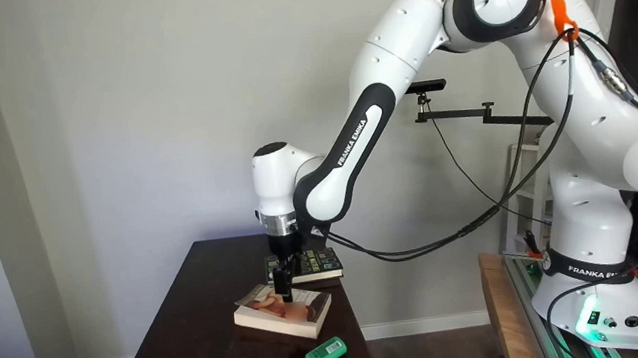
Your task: Turn the book on top upside down.
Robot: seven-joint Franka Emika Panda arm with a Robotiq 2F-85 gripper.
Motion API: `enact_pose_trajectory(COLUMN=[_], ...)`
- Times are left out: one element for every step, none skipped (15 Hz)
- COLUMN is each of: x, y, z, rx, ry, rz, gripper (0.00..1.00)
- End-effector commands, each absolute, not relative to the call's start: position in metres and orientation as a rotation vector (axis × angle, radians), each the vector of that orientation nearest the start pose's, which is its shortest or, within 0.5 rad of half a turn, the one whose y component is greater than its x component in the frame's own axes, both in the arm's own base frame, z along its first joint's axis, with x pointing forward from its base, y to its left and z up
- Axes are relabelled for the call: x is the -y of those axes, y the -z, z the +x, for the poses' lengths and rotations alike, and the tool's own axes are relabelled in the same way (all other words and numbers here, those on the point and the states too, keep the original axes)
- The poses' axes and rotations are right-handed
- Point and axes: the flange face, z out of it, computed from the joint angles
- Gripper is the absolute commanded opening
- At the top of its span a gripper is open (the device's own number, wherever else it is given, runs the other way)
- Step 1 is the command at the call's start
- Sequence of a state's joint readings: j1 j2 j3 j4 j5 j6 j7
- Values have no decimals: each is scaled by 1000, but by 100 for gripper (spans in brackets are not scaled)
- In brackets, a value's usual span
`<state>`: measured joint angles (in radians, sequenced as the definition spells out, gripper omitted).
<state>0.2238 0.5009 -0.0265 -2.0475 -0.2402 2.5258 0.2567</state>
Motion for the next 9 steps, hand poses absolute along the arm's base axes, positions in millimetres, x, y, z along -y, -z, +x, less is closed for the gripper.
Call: enact_pose_trajectory(x=[-135, -139, -143, -145, -149, -151, -153, -155, -156], y=[-176, -172, -167, -164, -158, -155, -151, -148, -145], z=[571, 568, 566, 564, 562, 560, 559, 557, 556], rx=[284, 308, 329, 344, 364, 386, 405, 424, 438], ry=[86, 96, 107, 112, 122, 130, 138, 145, 149], rz=[-3315, -3324, -3333, -3342, -3351, -3359, -3369, -3377, -3385], gripper=[100, 100, 100, 100, 100, 100, 100, 100, 100])
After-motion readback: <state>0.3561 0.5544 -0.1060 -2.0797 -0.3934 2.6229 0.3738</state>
